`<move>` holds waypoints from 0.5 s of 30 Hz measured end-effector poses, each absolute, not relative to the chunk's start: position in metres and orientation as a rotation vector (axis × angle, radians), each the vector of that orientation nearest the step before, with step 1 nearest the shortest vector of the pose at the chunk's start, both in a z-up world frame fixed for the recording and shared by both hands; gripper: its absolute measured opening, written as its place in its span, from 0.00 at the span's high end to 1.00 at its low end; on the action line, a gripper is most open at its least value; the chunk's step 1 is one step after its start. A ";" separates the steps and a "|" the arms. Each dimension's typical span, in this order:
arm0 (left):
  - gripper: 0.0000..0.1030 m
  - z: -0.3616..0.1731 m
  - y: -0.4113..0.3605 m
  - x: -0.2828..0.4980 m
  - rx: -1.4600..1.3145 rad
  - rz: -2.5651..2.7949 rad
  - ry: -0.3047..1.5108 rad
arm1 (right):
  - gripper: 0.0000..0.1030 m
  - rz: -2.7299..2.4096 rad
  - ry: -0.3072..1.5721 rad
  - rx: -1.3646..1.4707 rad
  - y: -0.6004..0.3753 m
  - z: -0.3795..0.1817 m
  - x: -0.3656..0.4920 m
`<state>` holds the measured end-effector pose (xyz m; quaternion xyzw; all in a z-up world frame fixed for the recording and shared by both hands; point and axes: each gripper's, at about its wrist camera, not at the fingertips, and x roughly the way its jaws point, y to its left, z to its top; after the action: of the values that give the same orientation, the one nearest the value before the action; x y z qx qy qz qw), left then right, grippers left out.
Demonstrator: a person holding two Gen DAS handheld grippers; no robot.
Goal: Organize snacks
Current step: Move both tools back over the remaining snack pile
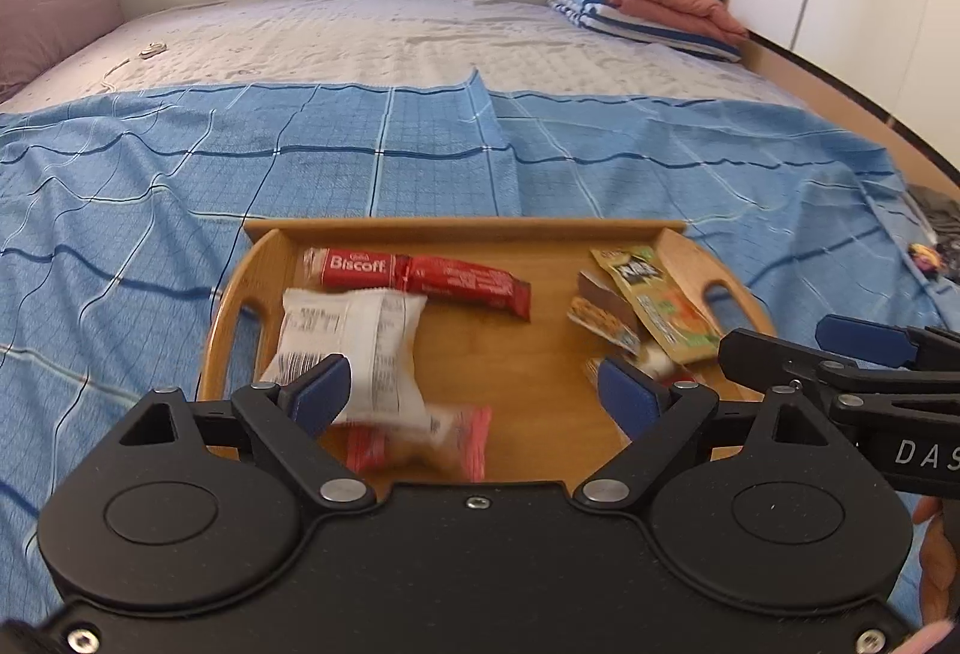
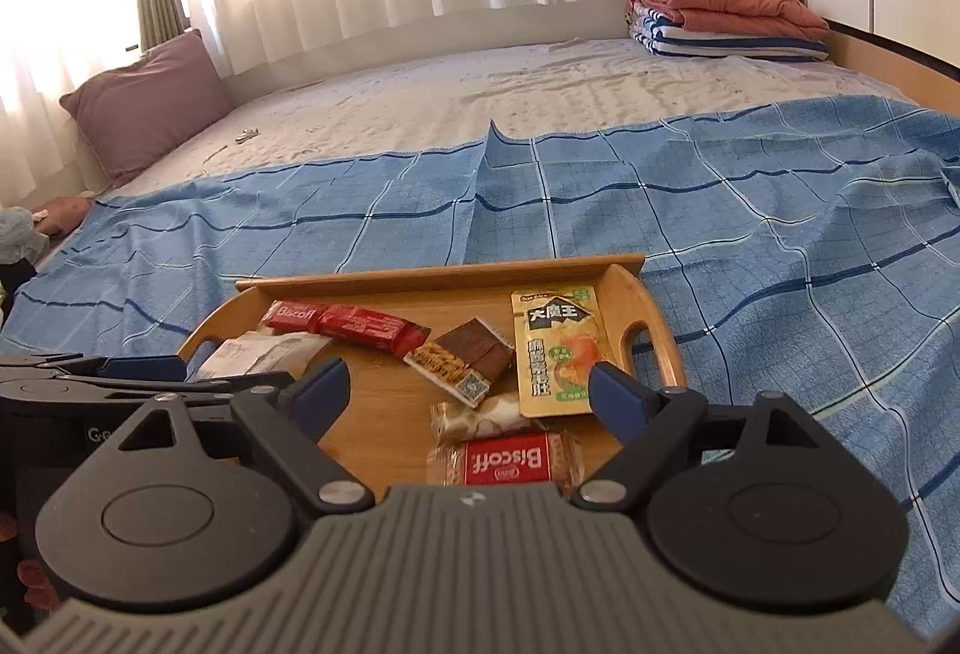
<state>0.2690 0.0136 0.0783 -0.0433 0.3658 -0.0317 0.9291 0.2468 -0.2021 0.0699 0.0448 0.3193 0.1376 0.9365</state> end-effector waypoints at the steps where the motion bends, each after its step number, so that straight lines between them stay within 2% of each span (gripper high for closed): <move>1: 0.13 0.080 0.014 0.258 -0.083 -0.076 0.741 | 0.10 0.285 0.647 0.085 -0.204 0.070 0.236; 6: 0.07 0.082 0.012 0.208 -0.034 -0.132 0.696 | 0.09 0.299 0.619 0.056 -0.213 0.070 0.196; 15: 0.07 0.069 0.013 0.147 -0.052 -0.192 0.697 | 0.07 0.309 0.625 -0.007 -0.222 0.050 0.145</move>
<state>0.1470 0.0129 0.0688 -0.0252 0.3408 -0.0939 0.9351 0.1447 -0.2224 0.0497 -0.0035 0.3064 0.1515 0.9398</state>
